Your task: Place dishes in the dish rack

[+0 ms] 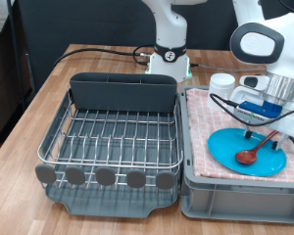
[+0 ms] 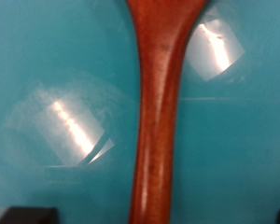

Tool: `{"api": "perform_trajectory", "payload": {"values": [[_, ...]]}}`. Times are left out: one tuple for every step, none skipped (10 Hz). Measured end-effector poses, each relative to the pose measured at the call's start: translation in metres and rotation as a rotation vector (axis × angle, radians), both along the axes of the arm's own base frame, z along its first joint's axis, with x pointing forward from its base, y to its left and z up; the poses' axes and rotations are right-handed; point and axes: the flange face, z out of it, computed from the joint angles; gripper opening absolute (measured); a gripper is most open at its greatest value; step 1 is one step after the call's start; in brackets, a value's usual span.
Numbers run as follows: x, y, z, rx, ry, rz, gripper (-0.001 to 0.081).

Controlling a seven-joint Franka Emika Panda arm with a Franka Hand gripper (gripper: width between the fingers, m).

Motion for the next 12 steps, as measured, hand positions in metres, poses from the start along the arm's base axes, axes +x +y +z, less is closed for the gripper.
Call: {"api": "perform_trajectory", "payload": {"values": [[0.0,-0.001,0.0,0.0,-0.001,0.0,0.0452],[0.001,-0.001,0.0,-0.001,-0.001,0.0,0.0292],[0.001,-0.001,0.0,0.0,-0.002,-0.001,0.0292],[0.001,-0.002,-0.001,0.002,-0.002,-0.002,0.0154],[0.001,-0.002,-0.001,0.005,-0.003,-0.003,0.0086],[0.001,-0.002,-0.002,0.007,-0.004,-0.003,0.0086],[0.001,-0.002,-0.001,0.007,-0.004,-0.002,0.0086],[0.002,-0.002,0.0,0.002,-0.003,0.002,0.0086],[0.002,-0.001,0.006,-0.006,-0.006,0.002,0.0086],[0.003,0.001,0.019,-0.014,-0.009,-0.001,0.0086],[0.002,0.002,0.034,-0.022,-0.002,-0.002,0.0086],[0.001,0.003,0.049,-0.025,0.013,-0.004,0.0086]]}}
